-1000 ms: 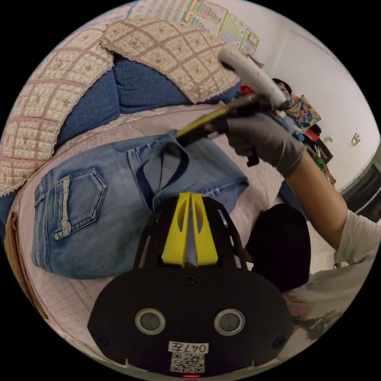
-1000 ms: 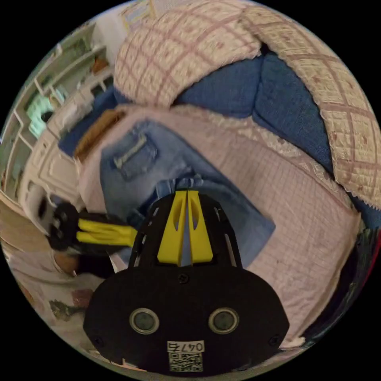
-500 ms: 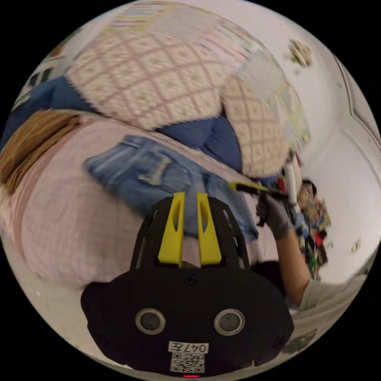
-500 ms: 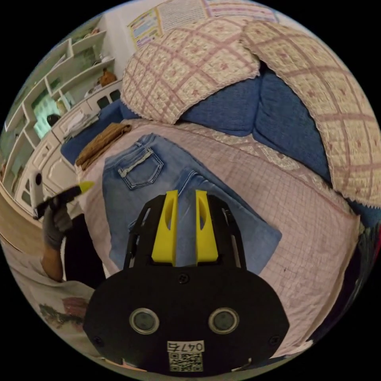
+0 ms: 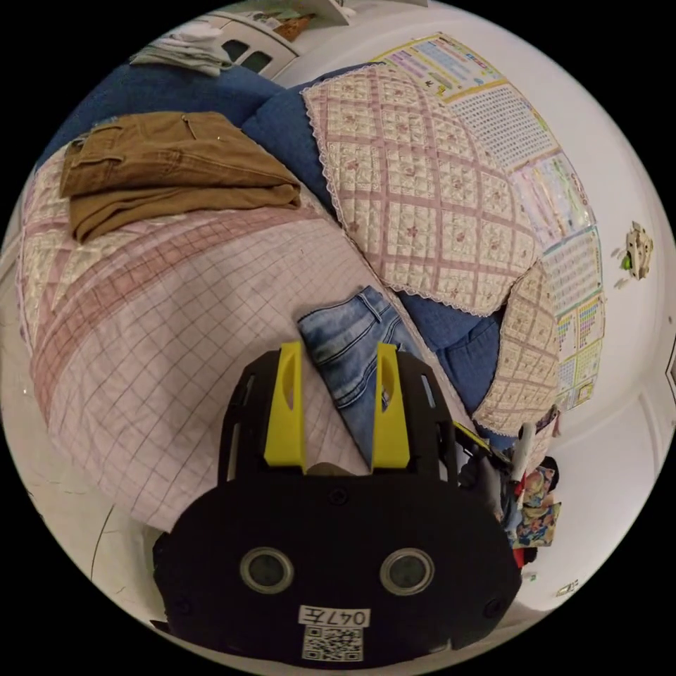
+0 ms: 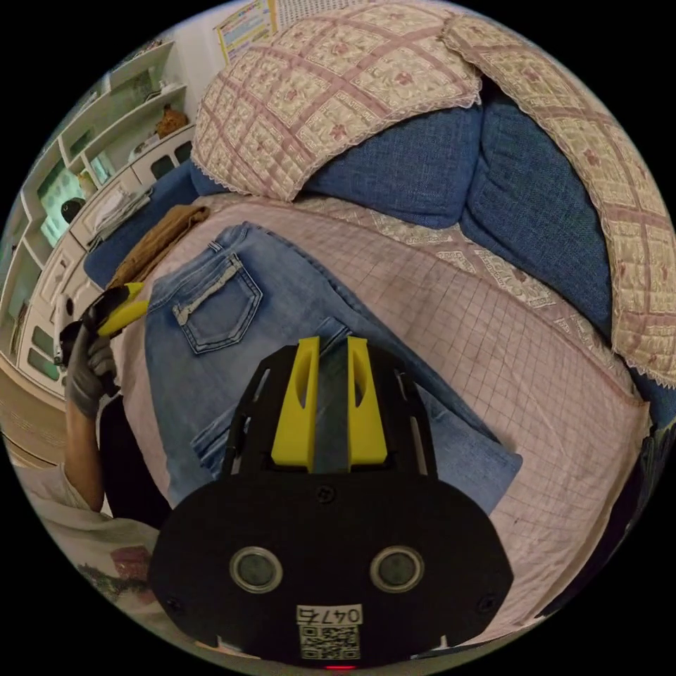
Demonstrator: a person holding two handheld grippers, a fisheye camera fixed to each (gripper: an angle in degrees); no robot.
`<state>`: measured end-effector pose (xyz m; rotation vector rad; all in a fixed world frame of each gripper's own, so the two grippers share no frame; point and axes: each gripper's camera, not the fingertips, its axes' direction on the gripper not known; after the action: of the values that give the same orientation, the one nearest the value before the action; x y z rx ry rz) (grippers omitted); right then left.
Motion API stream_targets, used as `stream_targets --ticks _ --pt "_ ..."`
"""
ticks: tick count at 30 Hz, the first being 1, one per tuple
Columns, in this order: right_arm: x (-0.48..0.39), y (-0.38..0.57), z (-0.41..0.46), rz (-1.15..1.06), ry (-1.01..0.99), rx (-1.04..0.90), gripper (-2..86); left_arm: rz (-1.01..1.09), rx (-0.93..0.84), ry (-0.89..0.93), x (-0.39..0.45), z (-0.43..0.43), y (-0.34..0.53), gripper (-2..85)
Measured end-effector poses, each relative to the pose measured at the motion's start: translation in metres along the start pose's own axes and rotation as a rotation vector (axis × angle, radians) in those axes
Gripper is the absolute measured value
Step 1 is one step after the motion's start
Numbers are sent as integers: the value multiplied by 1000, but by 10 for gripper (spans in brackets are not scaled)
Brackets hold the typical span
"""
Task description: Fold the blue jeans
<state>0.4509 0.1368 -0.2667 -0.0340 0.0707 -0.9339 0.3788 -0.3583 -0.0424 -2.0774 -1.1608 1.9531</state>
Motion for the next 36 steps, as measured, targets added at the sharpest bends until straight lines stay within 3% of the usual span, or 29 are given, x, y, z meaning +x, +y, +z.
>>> stream_targets --ticks 4,7,10,15,18,22,27,31,34,36 --pt "-25 9 -25 -171 -43 29 38 -11 -23 23 1 13 1 123" --pt "-53 24 -20 -406 -103 -38 101 -8 -6 35 11 10 4 75" --pt "-65 44 -15 -563 -40 -77 136 38 40 136 34 -3 11 34" --pt "-63 57 11 -598 -68 -166 143 273 66 244 149 -27 29 7" --pt "-50 63 8 -552 -90 -163 131 451 52 305 249 -36 53 1" --pt "-2 82 -47 -348 -143 81 57 660 11 390 375 -38 103 -1" --pt "47 118 -85 -141 -84 166 10 970 -114 424 536 -4 233 0" --pt "100 169 -84 12 -108 133 -5 1174 -236 362 595 53 357 13" --pt "121 203 -50 74 95 -78 -8 1256 -325 255 607 100 443 42" --pt "129 224 -49 94 146 -58 -9 1289 -324 293 604 92 477 57"
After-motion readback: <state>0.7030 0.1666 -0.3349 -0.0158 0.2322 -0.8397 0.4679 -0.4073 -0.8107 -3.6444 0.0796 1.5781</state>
